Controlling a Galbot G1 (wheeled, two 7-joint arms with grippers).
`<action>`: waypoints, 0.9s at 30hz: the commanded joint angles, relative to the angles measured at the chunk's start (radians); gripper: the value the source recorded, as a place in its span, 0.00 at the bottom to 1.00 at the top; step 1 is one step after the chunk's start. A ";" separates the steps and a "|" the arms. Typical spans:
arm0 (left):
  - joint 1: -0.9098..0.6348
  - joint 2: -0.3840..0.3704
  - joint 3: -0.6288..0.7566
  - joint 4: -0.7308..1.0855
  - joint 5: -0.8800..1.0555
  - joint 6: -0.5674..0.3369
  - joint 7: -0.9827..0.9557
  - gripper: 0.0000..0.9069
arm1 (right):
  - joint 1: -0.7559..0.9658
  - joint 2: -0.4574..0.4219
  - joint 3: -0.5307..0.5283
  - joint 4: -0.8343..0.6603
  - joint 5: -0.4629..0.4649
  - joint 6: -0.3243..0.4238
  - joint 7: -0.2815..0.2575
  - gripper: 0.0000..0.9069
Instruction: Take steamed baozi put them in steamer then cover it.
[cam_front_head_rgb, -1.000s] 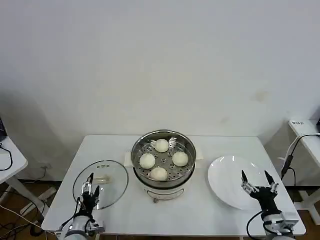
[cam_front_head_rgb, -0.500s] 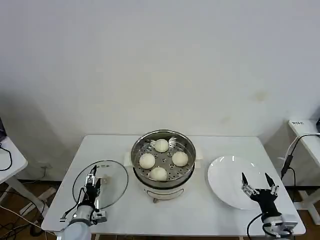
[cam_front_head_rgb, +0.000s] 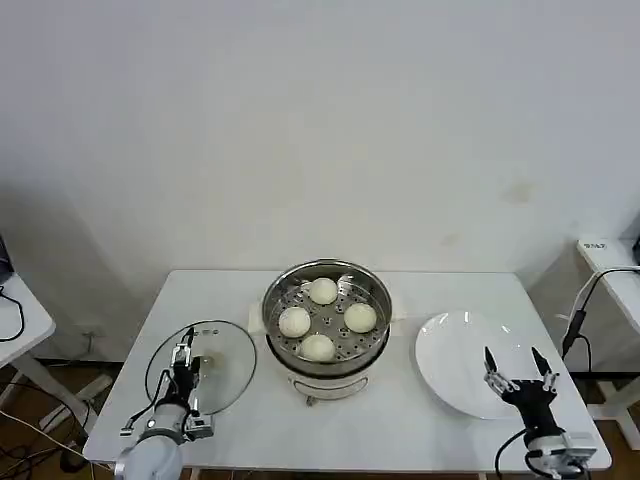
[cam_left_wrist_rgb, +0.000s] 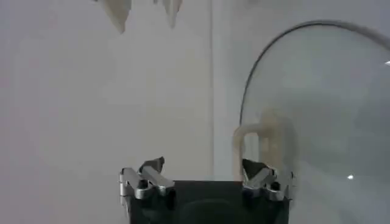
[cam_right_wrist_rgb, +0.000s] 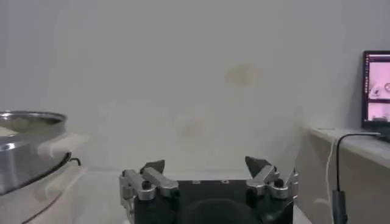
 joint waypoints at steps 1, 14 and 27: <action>-0.043 -0.011 0.000 0.042 0.009 0.002 -0.019 1.00 | -0.002 0.005 -0.002 -0.002 -0.006 0.003 -0.001 1.00; -0.082 -0.037 0.015 0.130 -0.040 0.008 -0.080 1.00 | -0.011 0.013 -0.003 -0.014 -0.025 0.022 -0.004 1.00; -0.066 -0.043 0.017 0.137 -0.068 0.004 -0.110 0.00 | -0.020 0.025 -0.008 -0.021 -0.053 0.039 -0.007 1.00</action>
